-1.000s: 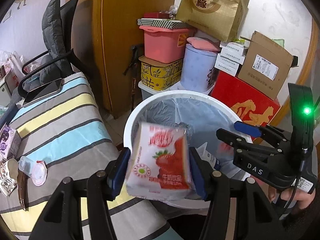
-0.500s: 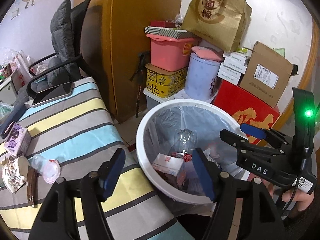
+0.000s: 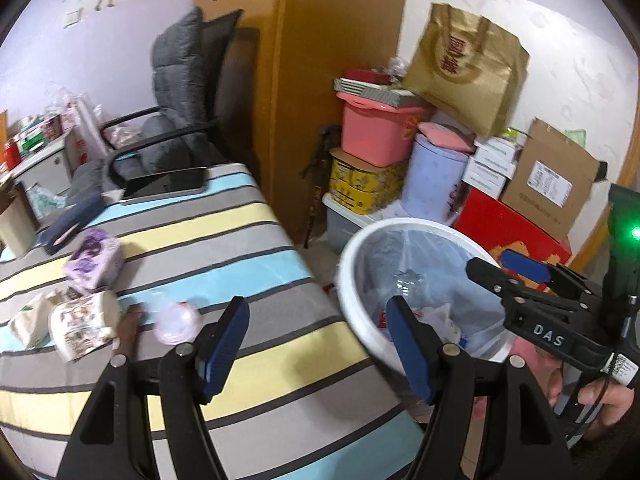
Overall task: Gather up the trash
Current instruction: 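Return both tools to the table and close the right tool on the clear plastic cup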
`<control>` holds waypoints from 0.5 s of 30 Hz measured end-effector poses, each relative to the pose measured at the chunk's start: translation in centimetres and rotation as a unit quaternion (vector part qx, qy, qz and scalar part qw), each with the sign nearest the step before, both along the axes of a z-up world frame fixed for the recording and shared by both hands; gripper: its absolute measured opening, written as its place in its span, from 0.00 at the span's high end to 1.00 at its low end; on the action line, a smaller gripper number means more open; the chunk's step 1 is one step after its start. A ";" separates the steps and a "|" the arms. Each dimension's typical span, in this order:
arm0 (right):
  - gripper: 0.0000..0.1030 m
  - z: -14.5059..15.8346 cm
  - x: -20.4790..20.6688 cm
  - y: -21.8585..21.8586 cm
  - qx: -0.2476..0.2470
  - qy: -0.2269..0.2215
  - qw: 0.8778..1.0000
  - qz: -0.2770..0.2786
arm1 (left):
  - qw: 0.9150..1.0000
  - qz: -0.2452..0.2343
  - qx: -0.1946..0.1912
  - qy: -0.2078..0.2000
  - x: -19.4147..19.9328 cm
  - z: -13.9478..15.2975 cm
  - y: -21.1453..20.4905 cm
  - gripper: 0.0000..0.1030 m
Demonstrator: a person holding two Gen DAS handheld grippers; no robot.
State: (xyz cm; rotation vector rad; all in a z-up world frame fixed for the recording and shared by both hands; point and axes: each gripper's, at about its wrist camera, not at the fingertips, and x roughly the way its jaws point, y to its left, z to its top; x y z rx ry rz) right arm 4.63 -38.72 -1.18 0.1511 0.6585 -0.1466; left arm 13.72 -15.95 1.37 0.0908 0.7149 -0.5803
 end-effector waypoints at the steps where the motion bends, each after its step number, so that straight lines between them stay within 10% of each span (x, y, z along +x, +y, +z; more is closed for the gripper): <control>1: 0.38 0.1 0.1 0.5 0.000 -0.003 1.000 0.007 | 1.000 0.006 -0.002 -0.001 0.1 0.1 0.7 0.29; 15: 0.37 0.6 1.9 6.7 0.010 -0.016 0.997 0.073 | 0.994 0.109 -0.002 -0.021 0.8 0.5 10.3 0.28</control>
